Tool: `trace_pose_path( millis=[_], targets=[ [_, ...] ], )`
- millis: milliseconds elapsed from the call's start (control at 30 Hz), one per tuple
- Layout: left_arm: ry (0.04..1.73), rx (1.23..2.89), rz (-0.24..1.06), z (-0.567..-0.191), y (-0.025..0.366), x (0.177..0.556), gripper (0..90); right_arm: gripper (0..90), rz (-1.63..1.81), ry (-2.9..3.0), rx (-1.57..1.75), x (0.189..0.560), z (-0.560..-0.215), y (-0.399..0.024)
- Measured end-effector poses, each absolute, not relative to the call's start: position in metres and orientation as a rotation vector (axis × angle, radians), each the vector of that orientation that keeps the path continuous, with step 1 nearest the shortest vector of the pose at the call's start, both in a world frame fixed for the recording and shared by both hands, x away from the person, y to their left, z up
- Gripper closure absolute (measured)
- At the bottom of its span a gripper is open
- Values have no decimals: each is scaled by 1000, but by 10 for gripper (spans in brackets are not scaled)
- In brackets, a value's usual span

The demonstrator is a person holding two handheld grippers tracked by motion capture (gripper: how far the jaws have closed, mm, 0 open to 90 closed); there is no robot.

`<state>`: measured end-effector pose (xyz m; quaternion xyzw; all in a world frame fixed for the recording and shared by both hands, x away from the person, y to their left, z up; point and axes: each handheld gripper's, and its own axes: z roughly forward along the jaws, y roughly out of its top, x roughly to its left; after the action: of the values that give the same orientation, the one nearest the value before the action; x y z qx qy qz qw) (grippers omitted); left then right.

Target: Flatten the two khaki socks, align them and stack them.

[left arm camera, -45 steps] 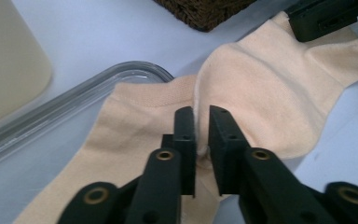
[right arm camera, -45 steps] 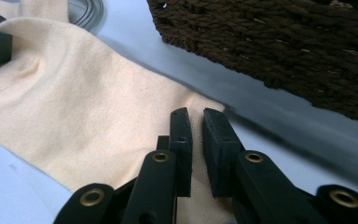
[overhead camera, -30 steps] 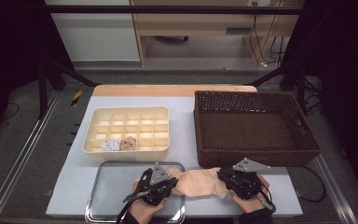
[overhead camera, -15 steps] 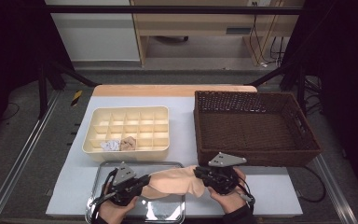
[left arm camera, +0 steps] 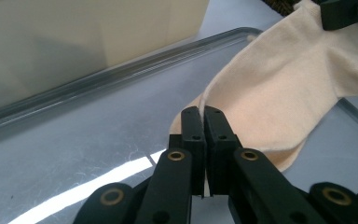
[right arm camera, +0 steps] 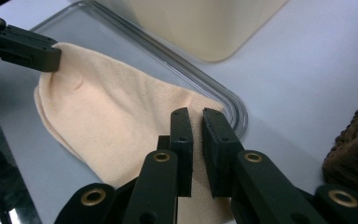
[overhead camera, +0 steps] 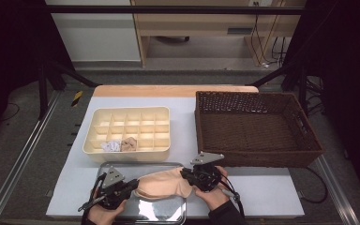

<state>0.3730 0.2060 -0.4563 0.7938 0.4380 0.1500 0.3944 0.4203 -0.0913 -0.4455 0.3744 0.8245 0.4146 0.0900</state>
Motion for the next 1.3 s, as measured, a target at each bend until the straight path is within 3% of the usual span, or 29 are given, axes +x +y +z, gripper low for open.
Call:
trace_pose_path(
  millis=[333,400,567,700,1067,1300],
  targets=[
    [1140,2030,395,-460,208,375,861,807,1169,2480,1110,428,-460,-79],
    [1144,2031,403,-461,208,375,826,788,1166,2482,1112,429,-463,-78],
    [1168,1998,447,-460,211,378,616,707,1207,2449,1123,427,-458,-85],
    [1181,1983,451,-460,213,382,556,667,1261,2390,1138,420,-450,-102],
    [1176,2045,425,-472,210,380,570,617,1198,2452,1190,411,-479,-103],
    [1163,2052,417,-473,209,377,602,636,1242,2438,1251,411,-484,-105]
  ],
)
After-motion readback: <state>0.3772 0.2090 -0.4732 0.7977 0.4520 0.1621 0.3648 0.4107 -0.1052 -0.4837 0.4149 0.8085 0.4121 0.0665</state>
